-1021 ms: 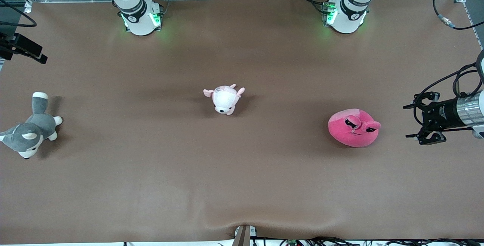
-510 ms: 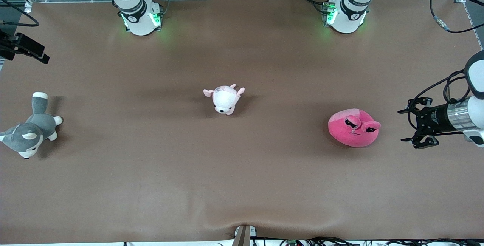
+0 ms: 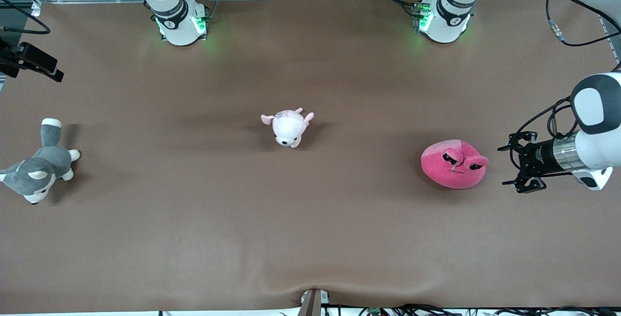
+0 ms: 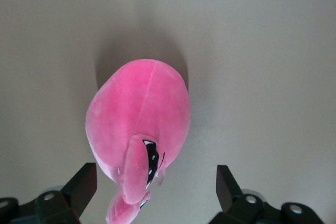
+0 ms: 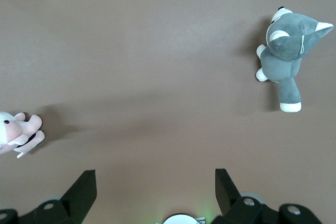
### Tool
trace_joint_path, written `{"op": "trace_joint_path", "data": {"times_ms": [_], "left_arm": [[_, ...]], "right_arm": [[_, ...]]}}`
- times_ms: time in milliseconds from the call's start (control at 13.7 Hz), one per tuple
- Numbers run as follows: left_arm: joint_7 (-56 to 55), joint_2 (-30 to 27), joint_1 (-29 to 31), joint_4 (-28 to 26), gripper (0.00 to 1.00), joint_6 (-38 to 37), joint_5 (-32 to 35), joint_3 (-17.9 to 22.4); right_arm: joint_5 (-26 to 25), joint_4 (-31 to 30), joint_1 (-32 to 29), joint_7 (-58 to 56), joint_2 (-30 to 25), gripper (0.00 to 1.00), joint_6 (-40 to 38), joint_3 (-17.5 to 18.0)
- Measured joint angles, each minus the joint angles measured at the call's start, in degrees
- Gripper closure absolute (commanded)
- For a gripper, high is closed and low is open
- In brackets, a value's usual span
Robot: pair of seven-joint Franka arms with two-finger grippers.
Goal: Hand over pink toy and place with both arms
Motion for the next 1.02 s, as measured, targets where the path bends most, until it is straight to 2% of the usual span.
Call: {"op": "trace_joint_path", "data": {"times_ms": [365,583,729,802,875,1021], "left_arm": [[0.0,0.0,0.0,-2.1,0.00,0.4,-2.2,-0.3],[0.2,0.0,0.0,-3.6,0.06,0.9,-2.3,-0.5],[0.2,0.0,0.0,-4.5,0.22,2.0,-2.3,-1.0],[0.2,0.0,0.0,-4.9,0.34,2.2,-2.3,-1.3],[0.2,0.0,0.0,-5.2,0.39,2.3,-2.3,-1.4],[0.2,0.0,0.0,-5.5,0.43,2.5,-2.3,-1.5]], "right_arm": [[0.4,0.0,0.6,0.0,0.5,0.00,1.1,0.4],[3.1,0.0,0.7,0.2,1.1,0.00,1.7,0.4],[4.5,0.0,0.7,1.3,1.4,0.00,1.9,0.3],[5.3,0.0,0.7,3.8,1.5,0.00,2.0,0.3],[6.2,0.0,0.7,7.7,1.6,0.00,2.4,0.4],[7.2,0.0,1.0,14.5,1.8,0.00,4.0,0.5]]}}
